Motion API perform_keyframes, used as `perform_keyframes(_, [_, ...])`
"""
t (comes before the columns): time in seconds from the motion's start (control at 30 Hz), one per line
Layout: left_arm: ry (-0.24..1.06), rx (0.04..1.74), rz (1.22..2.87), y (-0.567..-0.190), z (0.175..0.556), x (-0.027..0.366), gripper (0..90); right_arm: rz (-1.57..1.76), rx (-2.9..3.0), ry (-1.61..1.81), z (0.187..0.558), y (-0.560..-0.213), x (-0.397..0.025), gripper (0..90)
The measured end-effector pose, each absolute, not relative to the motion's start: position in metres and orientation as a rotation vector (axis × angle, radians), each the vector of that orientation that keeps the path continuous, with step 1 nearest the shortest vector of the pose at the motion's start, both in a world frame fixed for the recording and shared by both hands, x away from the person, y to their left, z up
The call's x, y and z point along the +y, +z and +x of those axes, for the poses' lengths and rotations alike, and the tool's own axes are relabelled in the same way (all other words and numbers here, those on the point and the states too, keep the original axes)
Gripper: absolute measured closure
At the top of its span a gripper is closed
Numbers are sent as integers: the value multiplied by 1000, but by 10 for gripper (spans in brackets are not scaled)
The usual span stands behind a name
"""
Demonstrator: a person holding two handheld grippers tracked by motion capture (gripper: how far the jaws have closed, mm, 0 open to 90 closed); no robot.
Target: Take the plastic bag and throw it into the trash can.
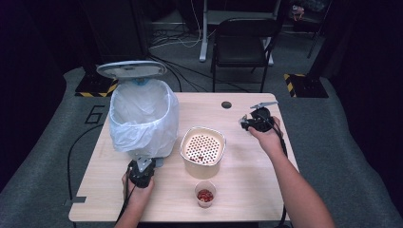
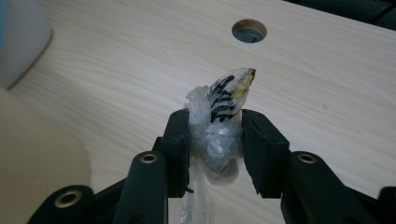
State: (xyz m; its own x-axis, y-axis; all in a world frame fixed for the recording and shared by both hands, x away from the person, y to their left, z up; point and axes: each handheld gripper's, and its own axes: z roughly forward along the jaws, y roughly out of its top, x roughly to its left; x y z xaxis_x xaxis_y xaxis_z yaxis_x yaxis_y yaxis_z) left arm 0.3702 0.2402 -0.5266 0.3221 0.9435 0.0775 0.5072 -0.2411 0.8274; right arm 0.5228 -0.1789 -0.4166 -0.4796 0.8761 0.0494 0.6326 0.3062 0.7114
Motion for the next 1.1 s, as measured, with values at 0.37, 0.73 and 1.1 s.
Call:
perform_keyframes(0.37, [776,1287,1879,-526,370,240,900,1298,2256,1042,512,-371,-177,629])
perform_keyframes(0.73, [778,1287,1883,-526,370,239,900,1168,2307,1124,496,-327,-150,629])
perform_keyframes(1.1, [786,1284,1875,-527,370,239,900,969,2394,1197,482,-297,-102,630])
